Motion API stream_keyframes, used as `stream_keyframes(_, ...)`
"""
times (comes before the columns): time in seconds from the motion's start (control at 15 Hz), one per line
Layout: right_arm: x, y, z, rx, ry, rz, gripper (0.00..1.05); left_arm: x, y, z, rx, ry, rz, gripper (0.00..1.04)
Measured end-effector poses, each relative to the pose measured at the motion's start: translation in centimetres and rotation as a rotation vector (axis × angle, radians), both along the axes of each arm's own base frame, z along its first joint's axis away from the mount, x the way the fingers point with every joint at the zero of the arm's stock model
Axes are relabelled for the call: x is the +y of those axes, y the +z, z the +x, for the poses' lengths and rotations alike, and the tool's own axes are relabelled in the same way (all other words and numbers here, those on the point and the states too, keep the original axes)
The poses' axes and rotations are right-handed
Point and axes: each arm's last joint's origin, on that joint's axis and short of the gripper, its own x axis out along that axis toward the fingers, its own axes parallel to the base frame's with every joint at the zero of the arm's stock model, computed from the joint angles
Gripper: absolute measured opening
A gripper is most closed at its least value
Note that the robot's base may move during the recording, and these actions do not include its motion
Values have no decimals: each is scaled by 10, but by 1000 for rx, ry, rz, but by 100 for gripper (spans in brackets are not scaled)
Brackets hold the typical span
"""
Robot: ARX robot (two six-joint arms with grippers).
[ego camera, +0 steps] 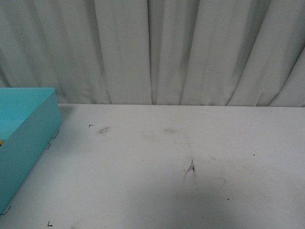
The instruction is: Wind up and store yellow beetle toy
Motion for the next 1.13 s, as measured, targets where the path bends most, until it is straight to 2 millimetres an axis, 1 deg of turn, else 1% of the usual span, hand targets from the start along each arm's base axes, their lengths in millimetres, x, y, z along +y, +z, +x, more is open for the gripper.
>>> stream_keyframes(0.07, 0, 0, 0, 0, 0, 0, 98, -5, -8, -10, 11, 4, -8, 9)
stream_keyframes(0.13, 0, 0, 0, 0, 0, 0, 98, -10, -18, -20, 35, 4, -20, 2)
stream_keyframes(0.2, 0, 0, 0, 0, 0, 0, 98, -14, -24, -28, 45, 3, -23, 2)
stream_keyframes(0.33, 0, 0, 0, 0, 0, 0, 98, -22, -27, -47, 21, -1, -20, 2)
stream_keyframes(0.4, 0, 0, 0, 0, 0, 0, 98, -25, -33, -56, 32, 3, -21, 2)
stream_keyframes(0.53, 0, 0, 0, 0, 0, 0, 98, -33, -39, -68, 38, 19, -22, 2)
stream_keyframes(0.6, 0, 0, 0, 0, 0, 0, 98, -39, -39, -73, 27, -9, -21, 2)
stream_keyframes(0.8, 0, 0, 0, 0, 0, 0, 98, -38, -45, -87, 35, 5, -21, 2)
stream_keyframes(0.86, 0, 0, 0, 0, 0, 0, 98, -38, -48, -91, -2, 5, -21, 2)
stream_keyframes(1.0, 0, 0, 0, 1, 0, 0, 98, -38, -56, -97, 50, 5, -21, 2)
stream_keyframes(1.13, 0, 0, 0, 0, 0, 0, 98, -38, -51, -103, 16, 5, -21, 2)
